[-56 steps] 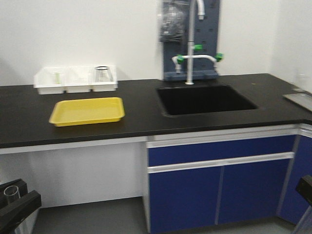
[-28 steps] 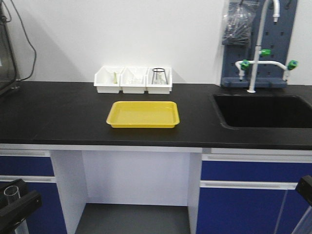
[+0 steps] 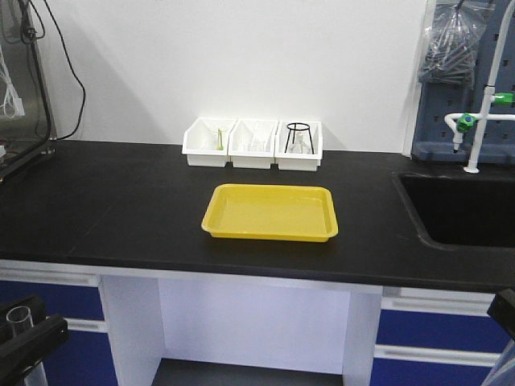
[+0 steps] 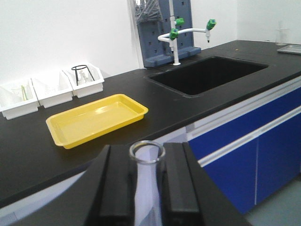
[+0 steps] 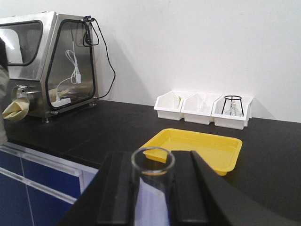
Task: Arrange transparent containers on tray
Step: 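Hold both test tubes while the base drives to the yellow tray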
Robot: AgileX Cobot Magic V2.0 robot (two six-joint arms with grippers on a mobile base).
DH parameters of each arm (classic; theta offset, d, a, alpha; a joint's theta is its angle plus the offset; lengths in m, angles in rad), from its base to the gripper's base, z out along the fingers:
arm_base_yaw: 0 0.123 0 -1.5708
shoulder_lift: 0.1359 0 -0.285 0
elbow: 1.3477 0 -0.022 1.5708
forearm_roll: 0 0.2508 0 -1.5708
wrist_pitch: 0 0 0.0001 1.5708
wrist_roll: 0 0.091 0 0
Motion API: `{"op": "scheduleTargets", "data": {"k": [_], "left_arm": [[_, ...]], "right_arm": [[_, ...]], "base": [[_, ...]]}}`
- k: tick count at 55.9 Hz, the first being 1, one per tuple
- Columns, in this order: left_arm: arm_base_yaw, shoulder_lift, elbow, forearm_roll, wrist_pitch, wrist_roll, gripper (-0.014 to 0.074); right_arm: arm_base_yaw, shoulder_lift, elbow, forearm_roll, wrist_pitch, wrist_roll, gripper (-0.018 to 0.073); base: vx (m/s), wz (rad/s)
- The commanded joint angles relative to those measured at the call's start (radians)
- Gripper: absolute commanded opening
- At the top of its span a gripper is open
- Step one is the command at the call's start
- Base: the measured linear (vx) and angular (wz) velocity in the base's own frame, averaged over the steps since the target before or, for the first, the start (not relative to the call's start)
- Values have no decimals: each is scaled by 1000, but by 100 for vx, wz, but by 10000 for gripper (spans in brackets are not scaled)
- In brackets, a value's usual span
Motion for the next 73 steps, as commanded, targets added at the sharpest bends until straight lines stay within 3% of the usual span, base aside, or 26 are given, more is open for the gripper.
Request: {"op": "scheduleTargets", "data": {"k": [1,73], "left_arm": [[-5,-6,-27,-35,-11,-10,-3],[-5,-6,-27,-35,-11,-10,-3]], "right_arm": [[-1,1,-32,-5,-58,1,-13],[-1,1,-32,-5,-59,1,-11]], "base": [[36,3],[41,-5]]}}
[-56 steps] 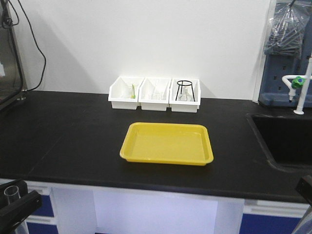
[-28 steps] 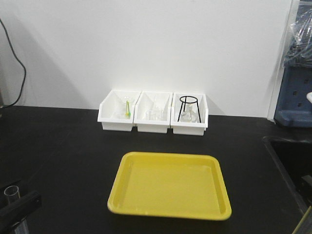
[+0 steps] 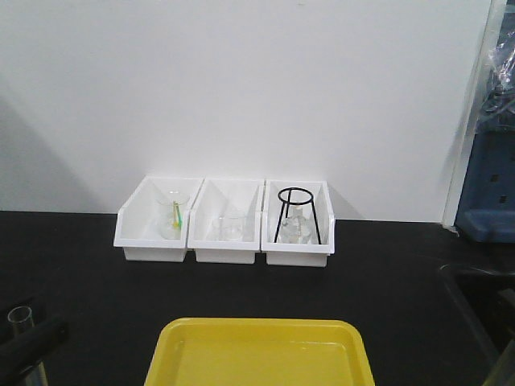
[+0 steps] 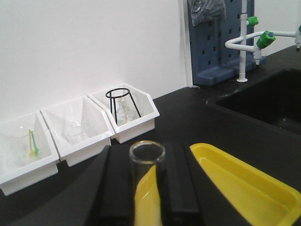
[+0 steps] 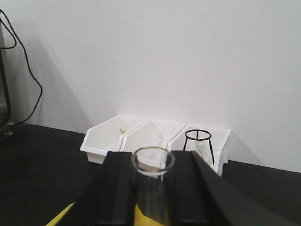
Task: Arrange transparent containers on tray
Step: 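Lower the left gripper's test tube into the yellow tray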
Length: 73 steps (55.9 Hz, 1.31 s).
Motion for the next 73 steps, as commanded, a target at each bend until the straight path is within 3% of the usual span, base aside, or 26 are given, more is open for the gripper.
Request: {"op": "scheduleTargets", "data": {"k": [1,62,66,73], "left_arm": [[-5,-6,-27,-35,-11,-10,-3],[-5,-6,-27,-36,-21,-20,-3],[-5,-6,-27,-45,-22,-62,-3],[-5,26,-28,-50,42,-280,-1]], "right_arm": [[-1,1,-32,-5,-59,1,-11],[-1,1,-32,-5,-59,1,-11],[-1,1,-32,-5,-59,1,-11],[-1,1,-32,-2,-66,1,-11]], "base": [[25,-14],[7,-5],[0,0],[0,0]]}}
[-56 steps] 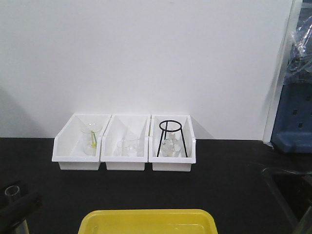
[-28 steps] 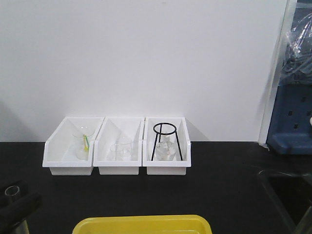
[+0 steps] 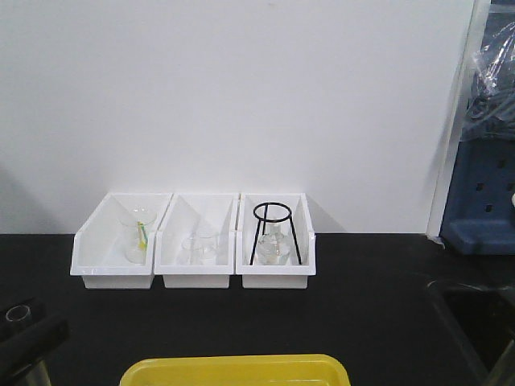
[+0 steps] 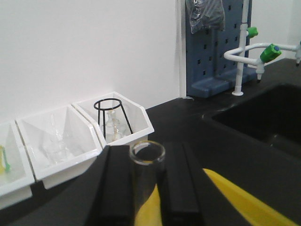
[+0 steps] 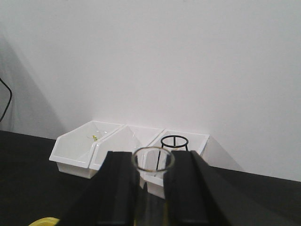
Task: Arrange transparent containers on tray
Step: 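Lower the left gripper's test tube into the yellow tray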
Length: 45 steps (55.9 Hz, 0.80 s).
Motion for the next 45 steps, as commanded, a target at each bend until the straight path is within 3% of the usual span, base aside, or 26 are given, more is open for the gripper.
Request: {"op": "scheduleTargets", "data": {"k": [1,6,14,23,45], "left_arm": [[-5,32,-28,-43,45,-170,-1],[-5,120,-39,-10,39,-309,-1],[-5,305,-118,134,-110,-470,-1],[-5,529,-254,283,-149,-672,-1],[-4,859,-339,333,-129,-679,4]], "right_arm": [[-1,1,-32,-2,-69,1,-11],[-1,1,-32,-2,-76,1,-11],[-1,1,-32,-2,-76,1,-11],[-1,1,-32,-2,-74,1,-11],[-1,1,-32,-2,-69,1,-11]], "base": [[0,0],[0,0],[0,0],[0,0],[0,0]]}}
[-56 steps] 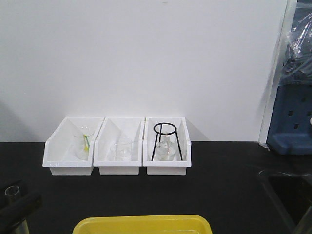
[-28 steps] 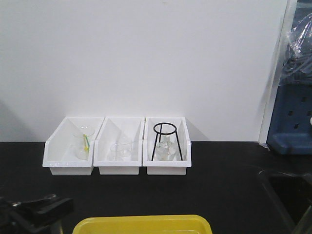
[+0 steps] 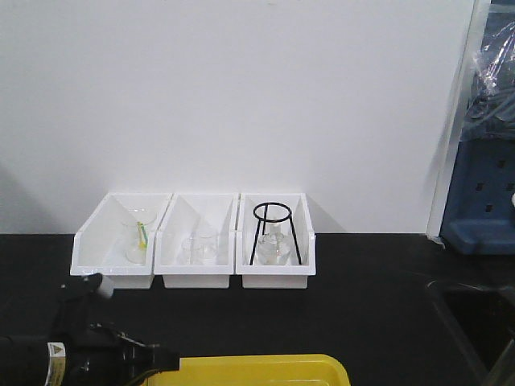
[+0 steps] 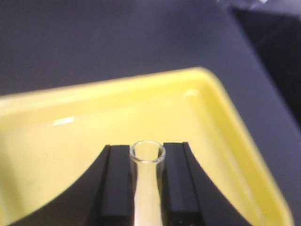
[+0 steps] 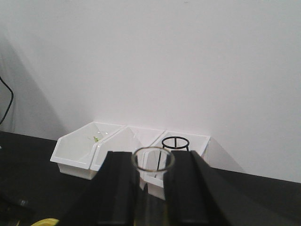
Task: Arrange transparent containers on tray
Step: 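Lower the left gripper's test tube into the yellow tray, then lower the right gripper's test tube into the yellow tray beside the other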
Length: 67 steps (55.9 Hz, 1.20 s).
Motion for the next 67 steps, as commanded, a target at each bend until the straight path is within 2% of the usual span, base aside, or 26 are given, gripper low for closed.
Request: {"op": "scheduleTargets", "data": {"k": [1,6,13,31,39,53,67], "left_arm": [[-4,24,-28,-16,7,-10,6],[-4,72,-28,9,38,-10,28],[-4,123,-27,5,86,-10,88],[-4,171,-27,6,141,-10,346],[-4,172,-27,6,175,-10,420],[-4,158,-27,5,175,-10,437],[-4,-3,-31,5,165,-10,435]], "right_arm": [[-1,1,-32,-2,-63,1,-11],[-1,1,-32,-2,-56,1,-11],[-1,1,-32,-2,-56,1,-11],[-1,1,-32,-2,-55,1,-11],[-1,1,-32,-2,-53,1,-11],[-1,2,-32,-2,-44,3,-11],[-1,126,-32,58,45,179,-11]], "base": [[0,0],[0,0],[0,0],[0,0],[0,0],[0,0],[0,0]]}}
